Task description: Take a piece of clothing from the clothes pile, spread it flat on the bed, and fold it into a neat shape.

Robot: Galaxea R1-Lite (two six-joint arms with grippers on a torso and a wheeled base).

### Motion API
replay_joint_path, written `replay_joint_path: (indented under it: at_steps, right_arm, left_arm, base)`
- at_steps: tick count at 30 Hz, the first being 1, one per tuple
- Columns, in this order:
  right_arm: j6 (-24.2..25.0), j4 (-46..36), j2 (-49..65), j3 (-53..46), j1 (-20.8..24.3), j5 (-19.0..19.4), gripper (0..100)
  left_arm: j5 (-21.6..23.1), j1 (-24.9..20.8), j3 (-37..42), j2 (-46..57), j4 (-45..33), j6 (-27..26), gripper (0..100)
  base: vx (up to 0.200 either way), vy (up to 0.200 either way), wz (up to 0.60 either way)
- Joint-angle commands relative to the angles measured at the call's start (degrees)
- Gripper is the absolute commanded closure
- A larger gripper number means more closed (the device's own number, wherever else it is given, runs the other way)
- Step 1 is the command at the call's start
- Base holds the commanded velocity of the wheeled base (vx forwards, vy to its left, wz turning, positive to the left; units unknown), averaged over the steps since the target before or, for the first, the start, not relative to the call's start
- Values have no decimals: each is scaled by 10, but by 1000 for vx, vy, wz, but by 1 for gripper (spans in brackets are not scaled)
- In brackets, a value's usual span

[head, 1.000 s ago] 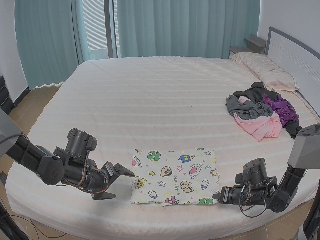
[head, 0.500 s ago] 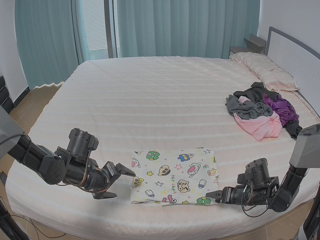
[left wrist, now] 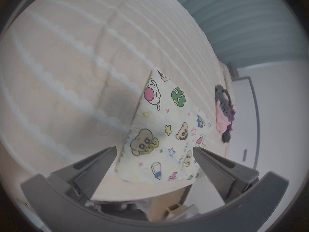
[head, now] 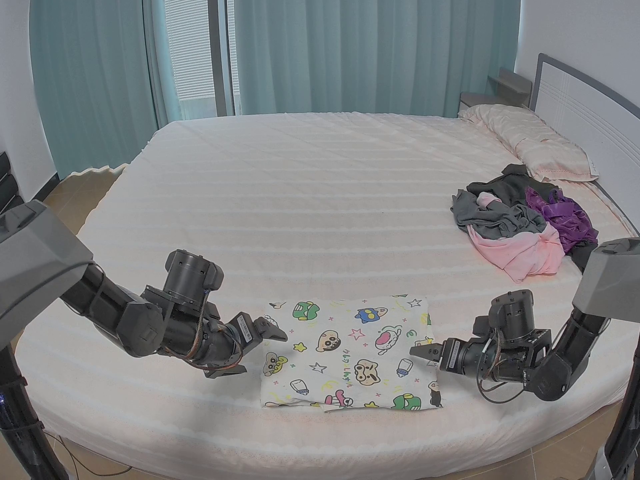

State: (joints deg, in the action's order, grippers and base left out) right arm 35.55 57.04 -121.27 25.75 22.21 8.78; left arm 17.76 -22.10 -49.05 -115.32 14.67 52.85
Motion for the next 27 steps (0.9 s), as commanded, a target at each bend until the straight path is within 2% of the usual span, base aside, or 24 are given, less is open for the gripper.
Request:
replay_joint_path:
  at_steps: [1, 5, 12, 16, 23, 24, 27]
  right_arm:
    - [-9, -6, -81, 73, -9, 1, 0]
    - [-10, -40, -92, 107, -11, 7, 0]
    - [-10, -44, -97, 120, -9, 10, 0]
    - [-10, -45, -99, 126, -9, 29, 0]
    - [-7, -45, -108, 138, 9, 31, 0]
    - [-6, -45, -113, 140, 10, 31, 100]
    - [1, -44, -117, 143, 11, 32, 100]
  left_arm:
    - [-11, -10, -27, -70, 1, -75, 0]
    - [-23, -18, -57, -96, 15, -80, 0]
    - [-40, -34, -63, -126, 75, -80, 0]
    - [-45, -40, -64, -129, 83, -80, 0]
    - [-44, -52, -68, -130, 84, -78, 0]
    - [-44, -52, -68, -129, 84, -77, 100]
    - [-43, -57, -68, -127, 84, -71, 100]
  base:
    - [0, 0, 0]
    - [0, 0, 0]
    - [0, 0, 0]
    - [0, 0, 0]
    - [0, 0, 0]
    - [0, 0, 0]
    - [0, 0, 0]
